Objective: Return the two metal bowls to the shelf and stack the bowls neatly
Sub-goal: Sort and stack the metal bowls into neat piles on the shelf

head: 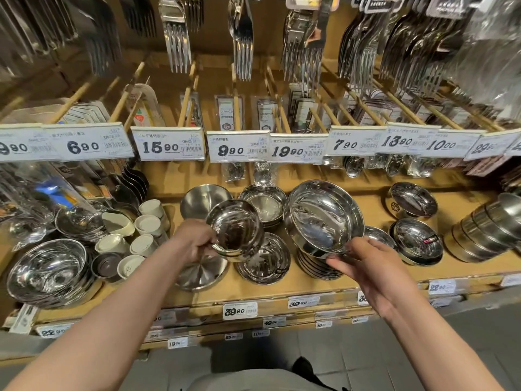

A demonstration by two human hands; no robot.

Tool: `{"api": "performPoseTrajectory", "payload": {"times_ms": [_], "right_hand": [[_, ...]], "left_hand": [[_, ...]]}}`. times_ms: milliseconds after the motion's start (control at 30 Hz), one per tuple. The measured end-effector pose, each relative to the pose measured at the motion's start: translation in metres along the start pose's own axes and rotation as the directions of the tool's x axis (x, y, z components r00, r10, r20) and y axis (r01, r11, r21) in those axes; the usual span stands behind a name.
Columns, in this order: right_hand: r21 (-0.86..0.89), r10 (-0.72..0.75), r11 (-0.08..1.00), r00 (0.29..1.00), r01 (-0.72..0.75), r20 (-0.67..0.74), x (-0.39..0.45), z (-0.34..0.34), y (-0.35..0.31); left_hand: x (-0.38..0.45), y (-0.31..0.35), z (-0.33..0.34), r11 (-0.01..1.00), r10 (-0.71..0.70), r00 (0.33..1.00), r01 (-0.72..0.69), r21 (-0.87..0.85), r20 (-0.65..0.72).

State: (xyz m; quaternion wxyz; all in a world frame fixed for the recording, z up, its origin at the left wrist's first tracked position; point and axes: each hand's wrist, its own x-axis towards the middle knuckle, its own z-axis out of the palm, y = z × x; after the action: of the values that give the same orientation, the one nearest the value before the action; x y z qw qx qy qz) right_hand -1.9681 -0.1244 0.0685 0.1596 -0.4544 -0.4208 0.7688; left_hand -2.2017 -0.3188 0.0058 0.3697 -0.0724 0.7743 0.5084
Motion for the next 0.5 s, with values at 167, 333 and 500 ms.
{"api": "performPoseTrajectory", "payload": {"times_ms": [167,333,500], "right_hand": [[-0.022,0.000,1.000,1.000,0.001,0.026,0.000,0.012,0.007],[-0.050,0.044,0.998,0.998,-0.041,0.053,0.010,0.029,0.030],[-0.135,0.095,0.987,0.993,-0.085,0.072,0.025,0.047,0.062]], "left_hand": [[-0.013,0.002,-0.031,0.990,0.013,0.995,-0.027,-0.137,-0.102],[-0.023,-0.008,-0.056,0.974,0.021,0.988,-0.055,-0.221,-0.154],[-0.041,-0.013,-0.082,0.970,0.043,0.983,-0.085,-0.230,-0.180]]}}
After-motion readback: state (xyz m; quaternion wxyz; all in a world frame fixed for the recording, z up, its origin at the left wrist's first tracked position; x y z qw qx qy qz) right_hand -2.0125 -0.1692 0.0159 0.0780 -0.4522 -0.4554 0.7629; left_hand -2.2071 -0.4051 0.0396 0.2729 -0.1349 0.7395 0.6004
